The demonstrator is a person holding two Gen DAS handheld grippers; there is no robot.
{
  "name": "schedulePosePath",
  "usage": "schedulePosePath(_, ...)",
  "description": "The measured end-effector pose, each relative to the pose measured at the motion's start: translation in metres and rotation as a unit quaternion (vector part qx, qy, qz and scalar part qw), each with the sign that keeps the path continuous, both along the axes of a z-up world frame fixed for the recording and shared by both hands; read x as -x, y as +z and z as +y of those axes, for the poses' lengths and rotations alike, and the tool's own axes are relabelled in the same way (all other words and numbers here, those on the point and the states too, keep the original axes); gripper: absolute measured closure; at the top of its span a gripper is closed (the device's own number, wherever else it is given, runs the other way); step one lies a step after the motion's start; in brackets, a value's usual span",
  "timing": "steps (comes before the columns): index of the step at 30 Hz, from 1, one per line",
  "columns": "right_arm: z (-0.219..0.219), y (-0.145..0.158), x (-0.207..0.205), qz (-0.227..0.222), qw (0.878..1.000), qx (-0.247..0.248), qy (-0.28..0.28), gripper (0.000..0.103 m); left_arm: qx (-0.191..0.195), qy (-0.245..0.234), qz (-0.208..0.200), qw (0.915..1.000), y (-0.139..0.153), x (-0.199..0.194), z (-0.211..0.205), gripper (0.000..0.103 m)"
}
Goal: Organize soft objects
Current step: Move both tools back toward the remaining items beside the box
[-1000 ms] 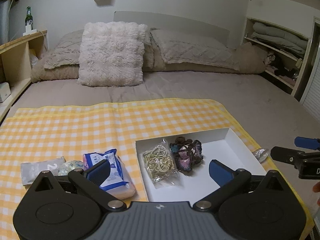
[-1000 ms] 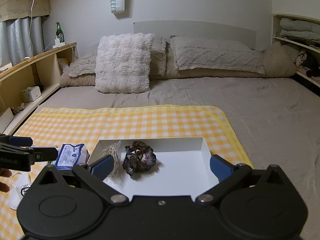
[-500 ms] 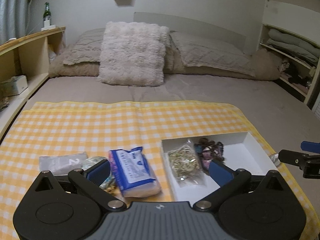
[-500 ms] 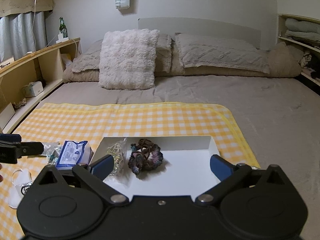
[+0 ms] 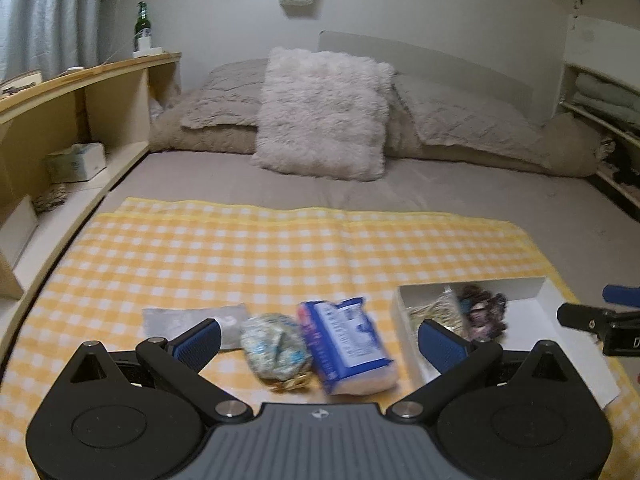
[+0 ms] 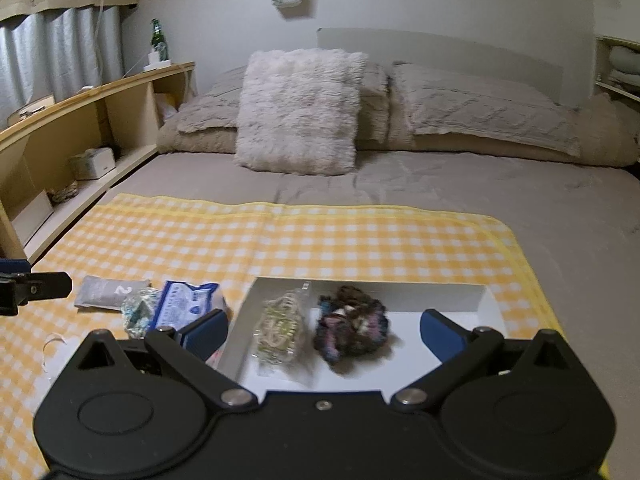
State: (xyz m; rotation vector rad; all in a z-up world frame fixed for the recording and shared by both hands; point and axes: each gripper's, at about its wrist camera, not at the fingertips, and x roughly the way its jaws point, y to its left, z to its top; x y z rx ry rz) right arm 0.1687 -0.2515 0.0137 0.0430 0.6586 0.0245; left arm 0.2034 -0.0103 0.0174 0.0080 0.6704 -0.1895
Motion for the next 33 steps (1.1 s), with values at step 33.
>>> schedulePosePath(33, 0.115, -0.062, -0.115, 0.095, 0.989, -0.085, 0.069, 0.01, -0.139, -0.201, 0.095, 0.9651, -0.078, 0.001, 0.008, 0.016)
